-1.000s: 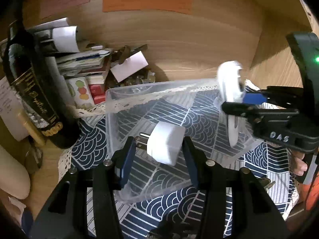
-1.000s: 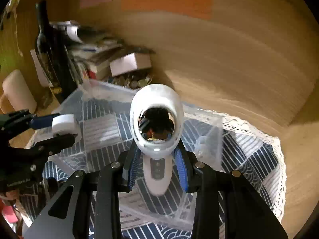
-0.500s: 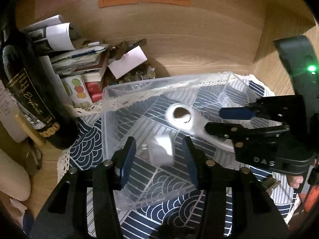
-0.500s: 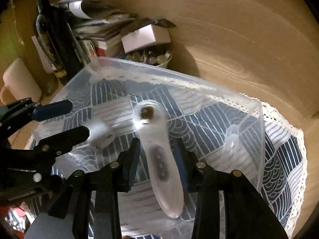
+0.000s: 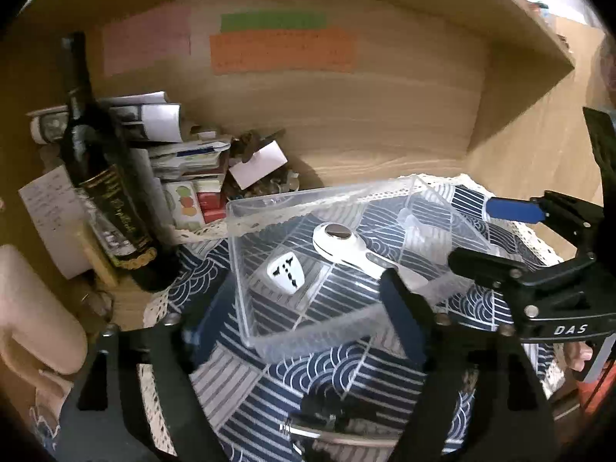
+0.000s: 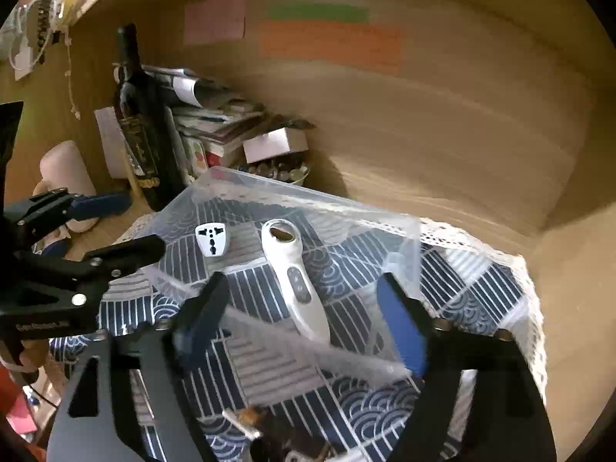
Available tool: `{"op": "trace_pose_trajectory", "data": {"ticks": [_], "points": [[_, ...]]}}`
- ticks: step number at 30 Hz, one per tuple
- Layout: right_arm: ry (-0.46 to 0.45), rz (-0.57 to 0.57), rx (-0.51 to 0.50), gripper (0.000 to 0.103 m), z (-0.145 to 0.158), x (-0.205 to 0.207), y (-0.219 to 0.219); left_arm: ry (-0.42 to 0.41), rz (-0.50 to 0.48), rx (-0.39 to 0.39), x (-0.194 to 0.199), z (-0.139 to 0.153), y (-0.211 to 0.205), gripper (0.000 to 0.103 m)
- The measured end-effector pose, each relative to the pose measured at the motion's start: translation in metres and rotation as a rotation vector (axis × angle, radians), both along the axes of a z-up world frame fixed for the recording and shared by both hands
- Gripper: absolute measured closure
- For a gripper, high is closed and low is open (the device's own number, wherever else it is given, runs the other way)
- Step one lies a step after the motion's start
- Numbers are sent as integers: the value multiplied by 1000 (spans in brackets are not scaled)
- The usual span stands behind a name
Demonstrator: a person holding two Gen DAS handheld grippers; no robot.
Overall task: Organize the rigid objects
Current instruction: 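Grasp the silver metal tube with the left gripper while the right grasps a black clip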
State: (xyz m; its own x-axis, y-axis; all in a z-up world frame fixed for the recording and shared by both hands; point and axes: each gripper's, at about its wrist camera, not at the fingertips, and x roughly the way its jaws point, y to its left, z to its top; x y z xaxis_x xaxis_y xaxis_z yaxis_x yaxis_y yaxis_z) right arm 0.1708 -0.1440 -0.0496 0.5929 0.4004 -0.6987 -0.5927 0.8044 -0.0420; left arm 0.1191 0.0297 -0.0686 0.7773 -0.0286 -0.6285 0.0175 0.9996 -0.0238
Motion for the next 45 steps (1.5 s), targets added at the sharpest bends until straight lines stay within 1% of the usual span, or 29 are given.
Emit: {"op": "trace_pose_trajectory", "data": {"ticks": [3,5,8,12,15,18,23,26,27,29,31,32,33,34,35,36,37,38,39,40,41,43,45], "points": [[-4,-20,17,20,2,-15,-10,3,2,3,-16,-2,0,11],[0,-35,21,18,-1,-24,-13,12,7,9,-25,-6,0,9],[0,-60,23,17,-7,-39,-21,37,8,16,-40,-17,1,9],[18,-83,27,17,-19,-56,-33,90,11,23,-54,-35,2,9],[43,-104,32,17,-29,-66,-39,123,14,12,-59,-47,3,9],[70,-121,38,17,-41,-75,-45,170,-5,-4,-63,-62,1,9],[75,-131,29,17,-53,-90,-52,244,-44,1,-66,-82,-11,9],[78,-141,25,17,-58,-96,-54,279,-50,-50,-65,-89,-13,9],[79,-143,25,19,-60,-98,-54,280,-41,-70,-63,-89,-13,9],[85,-139,28,19,-63,-100,-55,267,-22,-87,-60,-88,-16,9],[91,-139,30,24,-65,-102,-54,255,-20,-98,-56,-87,-21,9],[97,-135,36,26,-66,-103,-54,252,-20,-92,-54,-88,-23,13],[103,-133,42,30,-66,-104,-54,251,-14,-72,-51,-89,-26,22],[106,-133,48,35,-67,-104,-54,252,-6,-52,-50,-91,-27,25],[110,-130,51,37,-67,-104,-53,249,-1,-34,-50,-91,-27,33],[118,-126,56,41,-68,-104,-53,238,14,-16,-52,-92,-27,39],[123,-120,61,47,-68,-103,-52,231,21,-10,-55,-93,-25,41],[132,-113,65,49,-69,-103,-50,227,24,-11,-58,-94,-22,44],[141,-104,66,53,-71,-103,-48,230,25,-29,-61,-95,-17,48],[145,-102,65,54,-72,-103,-46,237,24,-40,-62,-96,-13,49],[150,-100,62,54,-74,-102,-44,244,29,-48,-65,-97,-8,53],[161,-101,55,57,-78,-99,-41,244,36,-38,-70,-97,0,56],[169,-113,53,57,-82,-96,-39,242,38,-29,-75,-97,5,60]]}}
